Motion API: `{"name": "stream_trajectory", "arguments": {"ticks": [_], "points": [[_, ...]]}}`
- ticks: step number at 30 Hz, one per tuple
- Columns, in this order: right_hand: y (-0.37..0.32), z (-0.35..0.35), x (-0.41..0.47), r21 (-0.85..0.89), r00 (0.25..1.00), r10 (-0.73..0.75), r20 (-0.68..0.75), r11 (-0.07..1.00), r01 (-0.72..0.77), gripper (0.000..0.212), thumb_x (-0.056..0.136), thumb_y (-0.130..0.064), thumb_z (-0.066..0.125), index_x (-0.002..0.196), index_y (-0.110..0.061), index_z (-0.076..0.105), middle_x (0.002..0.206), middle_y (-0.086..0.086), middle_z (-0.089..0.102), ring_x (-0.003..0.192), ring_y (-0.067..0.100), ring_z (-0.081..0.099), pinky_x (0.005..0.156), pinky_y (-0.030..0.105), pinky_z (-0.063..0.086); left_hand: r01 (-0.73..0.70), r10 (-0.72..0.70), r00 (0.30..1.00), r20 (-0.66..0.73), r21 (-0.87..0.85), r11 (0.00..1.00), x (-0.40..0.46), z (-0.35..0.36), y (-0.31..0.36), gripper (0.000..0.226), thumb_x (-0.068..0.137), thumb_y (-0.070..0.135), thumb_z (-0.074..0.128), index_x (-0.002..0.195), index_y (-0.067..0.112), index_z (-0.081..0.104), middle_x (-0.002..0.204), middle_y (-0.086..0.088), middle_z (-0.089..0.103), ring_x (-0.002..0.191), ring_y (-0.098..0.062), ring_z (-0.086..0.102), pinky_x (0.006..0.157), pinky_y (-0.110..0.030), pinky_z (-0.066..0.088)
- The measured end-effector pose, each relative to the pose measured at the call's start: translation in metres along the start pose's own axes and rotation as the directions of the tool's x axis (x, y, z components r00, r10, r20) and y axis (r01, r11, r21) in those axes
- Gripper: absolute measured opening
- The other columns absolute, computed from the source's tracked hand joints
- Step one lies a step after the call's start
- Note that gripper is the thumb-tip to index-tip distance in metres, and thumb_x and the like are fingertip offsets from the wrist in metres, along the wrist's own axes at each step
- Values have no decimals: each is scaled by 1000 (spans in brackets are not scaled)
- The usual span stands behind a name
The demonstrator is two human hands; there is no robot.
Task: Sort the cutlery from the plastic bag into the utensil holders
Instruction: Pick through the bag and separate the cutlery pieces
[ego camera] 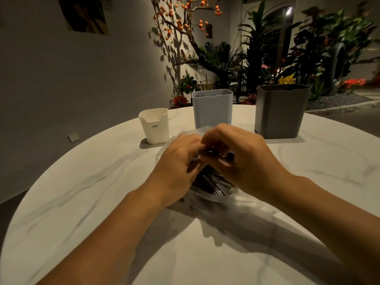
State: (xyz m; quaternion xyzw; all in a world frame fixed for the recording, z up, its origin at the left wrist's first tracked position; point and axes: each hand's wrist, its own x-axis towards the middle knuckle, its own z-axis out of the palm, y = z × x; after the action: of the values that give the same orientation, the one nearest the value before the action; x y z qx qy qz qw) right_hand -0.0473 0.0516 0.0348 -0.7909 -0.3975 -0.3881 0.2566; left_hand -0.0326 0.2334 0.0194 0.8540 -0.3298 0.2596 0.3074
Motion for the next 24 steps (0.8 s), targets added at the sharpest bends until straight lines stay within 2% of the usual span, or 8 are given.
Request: {"name": "stream_trajectory", "arguments": {"ticks": [2,6,9,13,15,18,21,24], "points": [[-2,-2,2,135,994,101,-51,986,-93,30,85,-33,67,103,-8,66,97,-2,68,84,10,69,75,23,60,2,-2,998,-59,3,1000,1,0,0,26,93,19,63,118,15,69,118,2,66,111,-12,54,97,9,20],[4,-4,1,277,969,247,-6,931,-236,30,80,-19,82,104,-12,67,106,-3,62,91,15,66,77,26,60,-45,44,988,-149,-3,999,2,1,-2,22,94,19,60,111,10,72,108,-7,71,102,-15,59,97,4,29],[10,0,-5,300,933,353,72,884,-358,22,87,-21,73,108,-15,67,101,-8,67,95,11,67,83,29,59,-58,50,979,-198,-33,998,4,0,-1,29,96,33,56,109,12,72,101,-5,72,94,-12,62,90,-8,46],[16,1,-11,274,880,443,171,837,-474,24,102,-22,53,120,-25,68,107,-14,68,105,5,62,93,30,55,92,-150,953,-262,-219,971,6,-6,10,27,93,49,54,98,28,69,89,15,69,89,-9,68,79,-16,54],[16,1,-12,280,855,452,254,812,-512,28,105,-30,45,125,-30,65,109,-14,67,108,7,60,92,28,53,171,-306,907,-288,-412,895,10,-12,17,19,91,44,55,91,30,69,82,17,71,82,-5,68,75,-15,52],[14,-1,-12,356,793,476,381,716,-601,37,101,-47,38,120,-30,65,105,-9,66,106,11,62,89,27,52,209,-509,821,-259,-693,690,18,-23,22,21,98,29,54,91,21,72,83,8,76,83,-9,71,73,-20,55],[8,-2,-7,535,714,505,485,474,-699,40,105,-42,34,123,-19,61,101,6,72,95,22,70,87,37,58,241,-621,767,-161,-826,510,20,-22,22,23,100,25,54,92,15,73,86,1,77,91,-15,73,84,-26,57],[-2,-2,-1,665,655,510,557,199,-720,38,107,-33,31,124,-15,60,97,11,73,82,26,70,72,37,60,233,-679,730,-79,-905,356,20,-17,19,23,100,21,54,92,9,72,85,-4,76,91,-17,73,95,-34,56]]}}
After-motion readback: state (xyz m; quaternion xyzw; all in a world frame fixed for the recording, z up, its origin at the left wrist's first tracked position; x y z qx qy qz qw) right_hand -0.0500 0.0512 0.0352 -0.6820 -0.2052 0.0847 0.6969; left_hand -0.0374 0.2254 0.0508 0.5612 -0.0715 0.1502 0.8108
